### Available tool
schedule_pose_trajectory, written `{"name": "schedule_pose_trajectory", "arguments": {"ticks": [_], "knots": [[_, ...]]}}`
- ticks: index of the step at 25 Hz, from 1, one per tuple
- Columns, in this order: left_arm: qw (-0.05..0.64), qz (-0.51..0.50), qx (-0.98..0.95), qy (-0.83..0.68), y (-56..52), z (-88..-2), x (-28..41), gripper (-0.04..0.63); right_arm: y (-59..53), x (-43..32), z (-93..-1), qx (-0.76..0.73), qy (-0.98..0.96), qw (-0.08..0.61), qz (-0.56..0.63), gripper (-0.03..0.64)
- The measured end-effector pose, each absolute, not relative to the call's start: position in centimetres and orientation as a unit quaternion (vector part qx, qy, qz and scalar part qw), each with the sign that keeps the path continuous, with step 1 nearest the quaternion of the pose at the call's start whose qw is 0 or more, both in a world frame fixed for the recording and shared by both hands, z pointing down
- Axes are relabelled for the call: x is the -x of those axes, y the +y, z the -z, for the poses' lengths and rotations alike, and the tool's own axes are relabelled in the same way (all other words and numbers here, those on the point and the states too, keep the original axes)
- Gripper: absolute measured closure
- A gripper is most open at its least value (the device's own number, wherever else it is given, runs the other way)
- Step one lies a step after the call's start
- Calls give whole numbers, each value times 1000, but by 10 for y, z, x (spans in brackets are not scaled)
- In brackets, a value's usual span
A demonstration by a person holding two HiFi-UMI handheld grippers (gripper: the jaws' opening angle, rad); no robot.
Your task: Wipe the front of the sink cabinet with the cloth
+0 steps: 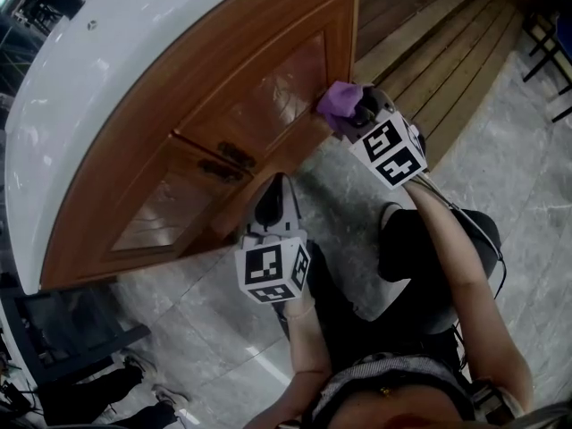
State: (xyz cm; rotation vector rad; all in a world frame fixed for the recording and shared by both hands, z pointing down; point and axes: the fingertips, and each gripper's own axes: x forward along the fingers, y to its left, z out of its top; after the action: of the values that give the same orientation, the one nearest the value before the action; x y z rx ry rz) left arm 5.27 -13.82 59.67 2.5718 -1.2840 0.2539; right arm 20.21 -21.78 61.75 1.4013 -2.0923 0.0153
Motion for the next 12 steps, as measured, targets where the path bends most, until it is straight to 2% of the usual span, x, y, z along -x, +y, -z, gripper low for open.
{"name": "schedule_pose_trajectory", "arguments": {"ticks": [12], "knots": [[126,-80,-875,-462,-137,-595,-37,595,-177,-126,-596,-445,-848,287,23,431]]}}
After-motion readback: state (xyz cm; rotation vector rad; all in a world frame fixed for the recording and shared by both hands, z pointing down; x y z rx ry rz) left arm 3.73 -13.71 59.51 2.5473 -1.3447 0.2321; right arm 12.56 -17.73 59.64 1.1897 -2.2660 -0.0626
